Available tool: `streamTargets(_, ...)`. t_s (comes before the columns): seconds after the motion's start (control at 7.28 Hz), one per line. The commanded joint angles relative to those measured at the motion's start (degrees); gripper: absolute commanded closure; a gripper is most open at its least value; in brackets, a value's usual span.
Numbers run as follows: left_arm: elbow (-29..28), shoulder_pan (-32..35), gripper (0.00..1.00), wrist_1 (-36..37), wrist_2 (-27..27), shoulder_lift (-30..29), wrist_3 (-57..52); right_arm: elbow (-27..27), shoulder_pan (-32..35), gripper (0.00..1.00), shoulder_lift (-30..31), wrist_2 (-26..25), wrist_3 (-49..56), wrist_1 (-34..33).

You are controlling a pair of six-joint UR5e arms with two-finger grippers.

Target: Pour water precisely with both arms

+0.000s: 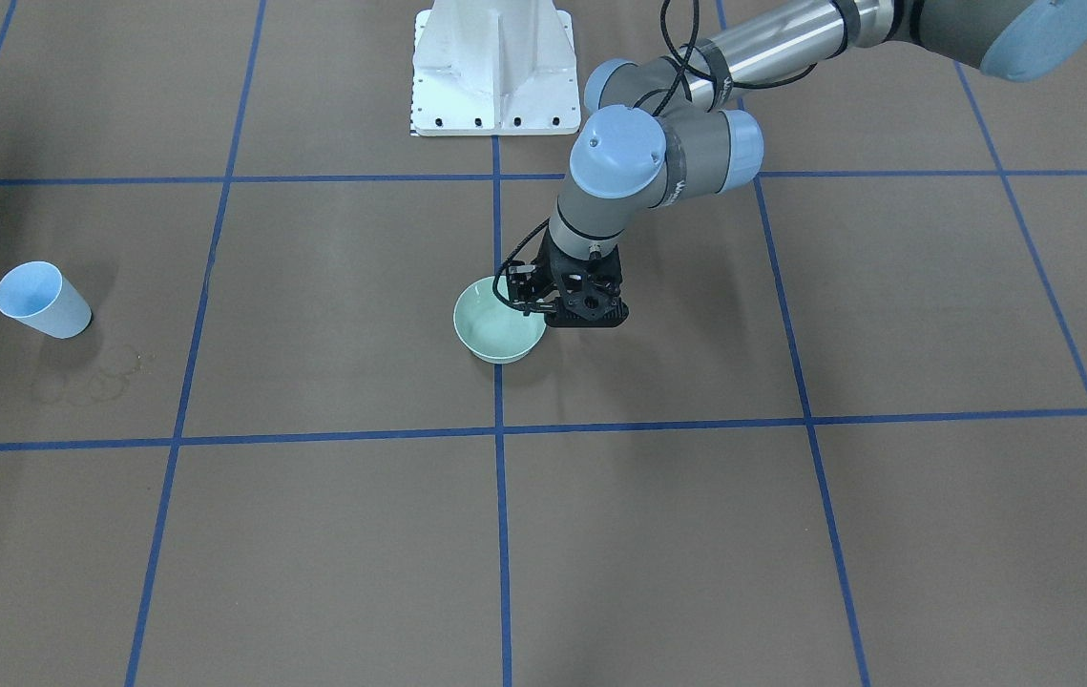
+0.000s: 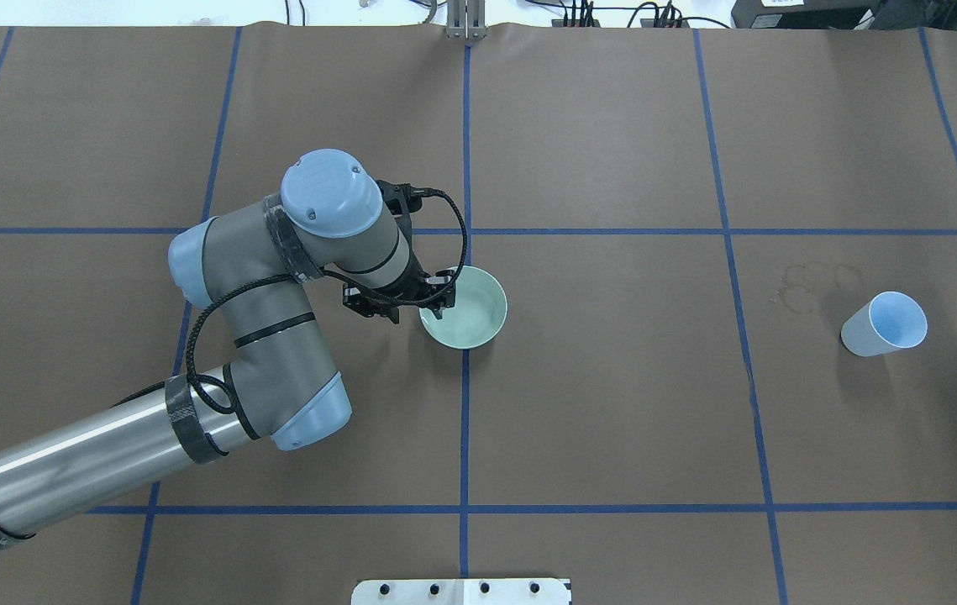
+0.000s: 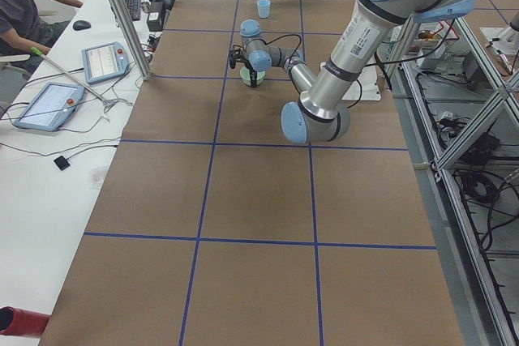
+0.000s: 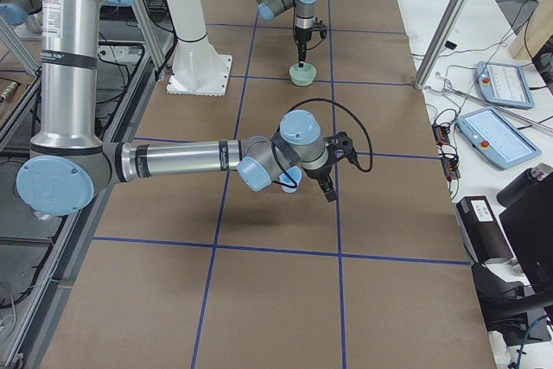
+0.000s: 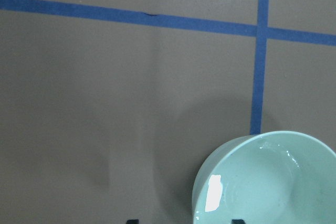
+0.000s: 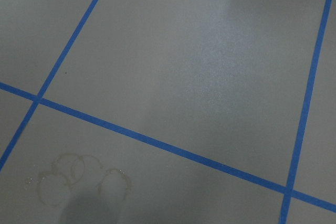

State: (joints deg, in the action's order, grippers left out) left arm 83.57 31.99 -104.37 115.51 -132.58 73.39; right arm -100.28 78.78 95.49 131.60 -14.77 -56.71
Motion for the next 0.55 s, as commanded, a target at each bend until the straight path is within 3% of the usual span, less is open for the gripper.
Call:
streamTargets(0.0, -0.95, -0.09, 0.52, -0.66, -0.02, -0.13, 0.09, -0.18, 0.06, 0.00, -0.12, 0.06, 0.18, -0.33)
streamTargets(0.14, -1.12, 0.00, 0.80, -0.66, -0.02, -0.13, 0.00, -0.18, 0.06, 0.00, -0.13, 0.06, 0.18, -0.33)
streamTargets(0.27, -1.13, 0.09, 1.00, -0.66, -0.02, -0.13, 0.00, -0.18, 0.06, 0.00, -0.13, 0.06, 0.18, -0.33)
streamTargets(0.41, -0.78, 0.26, 1.00, -0.66, -0.02, -0.13, 0.26, -0.18, -0.03, 0.00, -0.13, 0.06, 0.18, -0.33)
